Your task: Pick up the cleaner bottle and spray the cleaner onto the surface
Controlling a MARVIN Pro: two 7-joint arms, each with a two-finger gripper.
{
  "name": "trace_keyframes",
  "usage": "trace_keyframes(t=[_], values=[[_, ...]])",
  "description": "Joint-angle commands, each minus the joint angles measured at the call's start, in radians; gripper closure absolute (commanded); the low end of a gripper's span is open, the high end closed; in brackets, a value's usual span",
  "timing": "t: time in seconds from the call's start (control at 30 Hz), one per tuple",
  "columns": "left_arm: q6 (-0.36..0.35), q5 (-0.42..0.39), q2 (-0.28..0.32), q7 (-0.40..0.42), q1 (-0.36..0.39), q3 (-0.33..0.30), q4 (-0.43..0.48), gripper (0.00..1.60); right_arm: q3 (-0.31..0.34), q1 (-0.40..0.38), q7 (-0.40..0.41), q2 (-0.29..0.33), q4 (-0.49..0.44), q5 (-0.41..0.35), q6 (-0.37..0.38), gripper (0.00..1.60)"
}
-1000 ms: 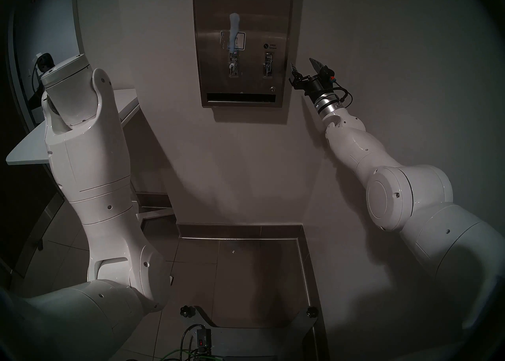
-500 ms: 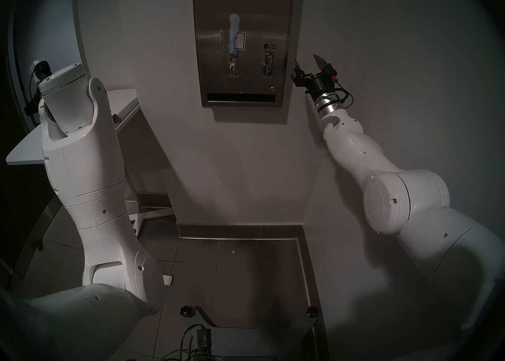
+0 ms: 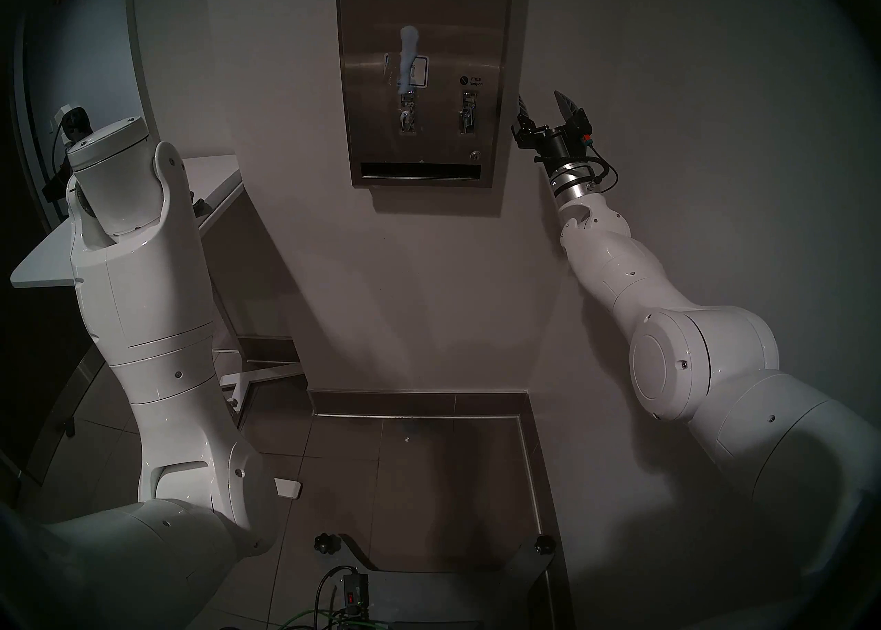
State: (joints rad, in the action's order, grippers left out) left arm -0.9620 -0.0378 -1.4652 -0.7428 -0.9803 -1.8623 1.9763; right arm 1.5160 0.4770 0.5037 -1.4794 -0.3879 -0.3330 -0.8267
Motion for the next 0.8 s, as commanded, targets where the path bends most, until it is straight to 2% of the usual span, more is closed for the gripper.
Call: trace_keyframes(t=[0.0, 0.2, 0.77], values=[[0.006, 0.002, 0.029, 0.015, 0.028, 0.014, 0.032, 1.6, 0.001, -0.011, -0.021, -0.001, -0.069, 0.007, -0.025, 0.0], [0.011, 0.005, 0.045, 0.024, 0.03, 0.012, 0.002, 1.6, 0.003, 0.011, -0.042, -0.004, -0.104, 0.014, -0.034, 0.0], [0.021, 0.012, 0.132, 0.054, 0.093, 0.005, -0.09, 1.6, 0.011, 0.062, -0.089, -0.01, -0.185, 0.047, -0.039, 0.0]])
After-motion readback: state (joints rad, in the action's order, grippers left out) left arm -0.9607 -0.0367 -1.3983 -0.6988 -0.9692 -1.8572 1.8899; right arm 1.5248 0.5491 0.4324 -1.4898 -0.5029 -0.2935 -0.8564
